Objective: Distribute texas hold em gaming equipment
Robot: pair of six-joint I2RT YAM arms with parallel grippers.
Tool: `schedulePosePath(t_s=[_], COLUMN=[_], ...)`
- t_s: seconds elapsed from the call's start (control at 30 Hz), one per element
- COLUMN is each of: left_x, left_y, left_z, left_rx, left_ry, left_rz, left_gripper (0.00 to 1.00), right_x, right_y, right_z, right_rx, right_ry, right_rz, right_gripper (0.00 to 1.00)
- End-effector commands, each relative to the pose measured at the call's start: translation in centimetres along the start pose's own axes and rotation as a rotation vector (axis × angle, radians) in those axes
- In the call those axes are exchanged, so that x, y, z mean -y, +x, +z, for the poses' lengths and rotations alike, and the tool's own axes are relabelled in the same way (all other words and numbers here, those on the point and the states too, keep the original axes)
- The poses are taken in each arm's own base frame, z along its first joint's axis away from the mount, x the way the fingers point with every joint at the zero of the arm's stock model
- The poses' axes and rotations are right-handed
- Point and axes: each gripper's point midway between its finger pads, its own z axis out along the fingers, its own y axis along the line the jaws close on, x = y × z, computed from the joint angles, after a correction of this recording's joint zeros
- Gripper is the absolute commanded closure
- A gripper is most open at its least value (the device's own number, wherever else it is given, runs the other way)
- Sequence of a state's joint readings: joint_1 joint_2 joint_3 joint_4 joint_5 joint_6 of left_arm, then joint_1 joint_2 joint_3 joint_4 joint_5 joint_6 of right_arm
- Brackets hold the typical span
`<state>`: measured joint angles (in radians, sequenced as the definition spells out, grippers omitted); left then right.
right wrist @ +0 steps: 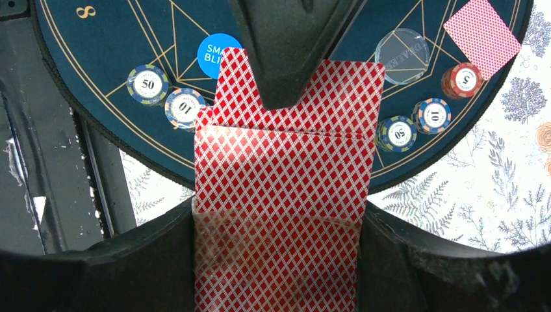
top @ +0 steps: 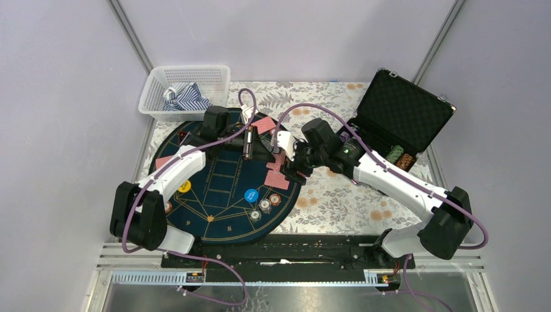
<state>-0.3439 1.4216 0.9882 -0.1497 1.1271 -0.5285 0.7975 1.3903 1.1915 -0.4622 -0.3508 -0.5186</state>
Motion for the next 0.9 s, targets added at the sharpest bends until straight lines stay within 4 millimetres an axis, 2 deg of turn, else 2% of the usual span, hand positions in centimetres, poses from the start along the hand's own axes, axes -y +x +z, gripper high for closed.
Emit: schedulePosePath(t_s=[0.0, 0.33, 0.5, 0.7, 0.77, 0.87], left_x=[0.2, -0.3, -1.4, -4.2, -5.2, -6.6], left_y=[-1.1, -1.4, -2.1, -3.1, -3.3, -3.3], left_z=[-0.3, -2.3, -4.1, -7.8, -8.3, -8.1], left_rx=[0.017, 0.065, 0.12, 0.268, 0.285, 0.292], left_ry=[-0.004, -0.016, -0.045, -0.131, -0.158, -0.178], left_rz=[0.043, 0.011, -0.019, -0.072, -0.097, -0.122], left_gripper=[0.84, 0.99, 1.0, 1.0, 1.0, 1.0], right_x=[0.8, 1.1, 1.3, 1.5, 1.5, 1.6], right_y=[-3.6, -3.1, -2.8, -2.5, -2.6, -2.8], right_z=[-0.9, -1.1, -1.3, -1.7, -1.7, -1.7], right_rx=[0.104, 0.088, 0.078, 0.073, 0.074, 0.079], right_ry=[0.033, 0.06, 0.075, 0.095, 0.095, 0.094], right_rz=[-0.048, -0.05, -0.052, -0.048, -0.047, -0.045], right_gripper=[0.84, 0.84, 0.85, 0.85, 0.85, 0.85])
